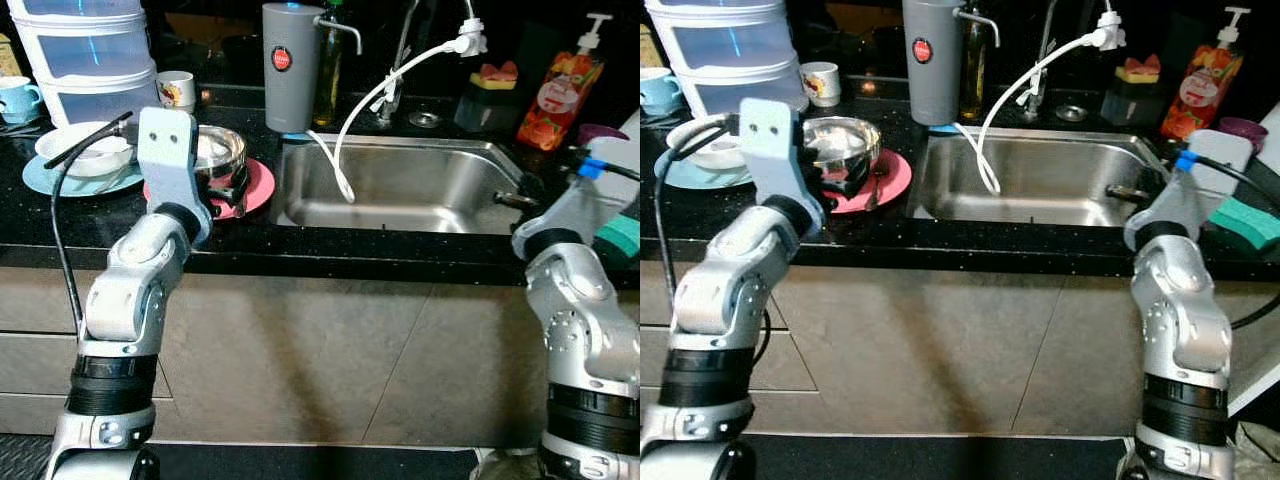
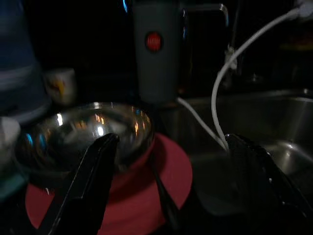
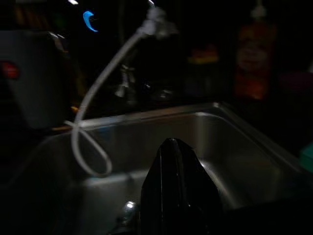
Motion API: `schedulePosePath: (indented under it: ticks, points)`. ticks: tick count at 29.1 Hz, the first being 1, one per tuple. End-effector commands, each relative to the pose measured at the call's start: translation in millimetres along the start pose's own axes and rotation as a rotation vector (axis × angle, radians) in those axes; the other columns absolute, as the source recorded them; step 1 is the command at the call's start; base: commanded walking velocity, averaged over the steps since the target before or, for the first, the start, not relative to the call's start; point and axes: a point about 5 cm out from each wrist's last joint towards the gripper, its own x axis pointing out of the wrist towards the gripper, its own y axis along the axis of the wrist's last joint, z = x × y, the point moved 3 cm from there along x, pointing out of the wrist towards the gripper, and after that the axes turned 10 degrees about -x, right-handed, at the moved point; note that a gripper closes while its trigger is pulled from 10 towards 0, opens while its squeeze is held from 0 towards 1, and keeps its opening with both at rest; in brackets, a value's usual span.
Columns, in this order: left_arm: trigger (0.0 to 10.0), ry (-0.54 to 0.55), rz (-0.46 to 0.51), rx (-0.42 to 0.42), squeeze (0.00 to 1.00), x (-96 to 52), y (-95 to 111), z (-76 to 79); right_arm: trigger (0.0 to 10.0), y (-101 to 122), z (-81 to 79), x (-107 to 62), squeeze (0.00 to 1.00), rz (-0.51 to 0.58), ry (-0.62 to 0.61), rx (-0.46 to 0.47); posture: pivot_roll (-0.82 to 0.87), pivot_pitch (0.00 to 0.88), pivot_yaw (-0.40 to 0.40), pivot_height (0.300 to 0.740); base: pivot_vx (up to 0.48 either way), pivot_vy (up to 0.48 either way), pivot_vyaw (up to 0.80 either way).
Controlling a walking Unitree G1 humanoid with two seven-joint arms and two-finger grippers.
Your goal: Kitchen organization
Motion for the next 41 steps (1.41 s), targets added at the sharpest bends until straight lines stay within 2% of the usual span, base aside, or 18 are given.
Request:
schedulePosePath:
  ticks: [1, 4, 8, 9, 12, 18, 24, 30, 41]
  points:
    - [10.0, -0.017, 0.067, 0.039, 0.00, -3.5, 9.3, 6.5, 10.0, 20.5, -9.7, -3.4, 0.00, 0.104, 0.044, -0.003, 0.04, 0.167, -0.052, 0.740, 0.000, 0.000, 0.00]
    - [10.0, -0.054, 0.085, 0.046, 0.00, -7.2, 11.6, 12.1, 10.0, 28.3, -19.2, -6.3, 0.00, 0.143, 0.090, -0.025, 0.04, 0.167, -0.052, 0.740, 0.000, 0.000, 0.00]
    - [10.0, -0.075, 0.081, 0.027, 0.00, -11.0, 9.5, 12.6, 10.0, 26.1, -20.6, -7.7, 0.00, 0.136, 0.101, -0.049, 0.03, 0.160, -0.053, 0.740, 0.000, 0.000, 0.00]
    - [10.0, -0.087, 0.098, 0.061, 0.00, -13.9, 10.7, 12.9, 10.0, 29.8, -19.2, -9.8, 0.00, 0.166, 0.100, -0.041, 0.03, 0.159, -0.054, 0.740, 0.000, 0.000, 0.00]
    - [10.0, -0.099, 0.103, 0.088, 0.00, -16.6, 10.0, 13.7, 10.0, 34.1, -21.1, -11.9, 0.00, 0.189, 0.119, -0.034, 0.03, 0.159, -0.054, 0.740, 0.000, 0.000, 0.00]
    - [10.0, -0.047, 0.112, 0.091, 0.00, -20.4, 5.8, 8.3, 10.0, 41.0, -30.5, -16.4, 0.00, 0.236, 0.156, -0.072, 0.03, 0.151, -0.060, 0.740, 0.000, 0.000, 0.00]
    - [10.0, -0.040, 0.150, 0.096, 0.00, -20.6, 10.9, 6.5, 10.0, 39.9, -27.9, -15.7, 0.00, 0.235, 0.140, -0.075, 0.03, 0.149, -0.060, 0.740, 0.000, 0.000, 0.00]
    - [10.0, -0.027, 0.190, 0.109, 0.00, -18.3, 20.5, 3.8, 10.0, 44.6, -25.5, -15.1, 0.00, 0.260, 0.127, -0.088, 0.03, 0.147, -0.060, 0.740, 0.348, 0.000, 0.00]
    - [10.0, -0.031, 0.197, 0.105, 0.00, -17.8, 21.0, 4.9, 10.0, 46.0, -23.8, -14.7, 0.00, 0.266, 0.121, -0.093, 0.03, 0.146, -0.058, 0.740, 0.480, 0.000, 0.00]
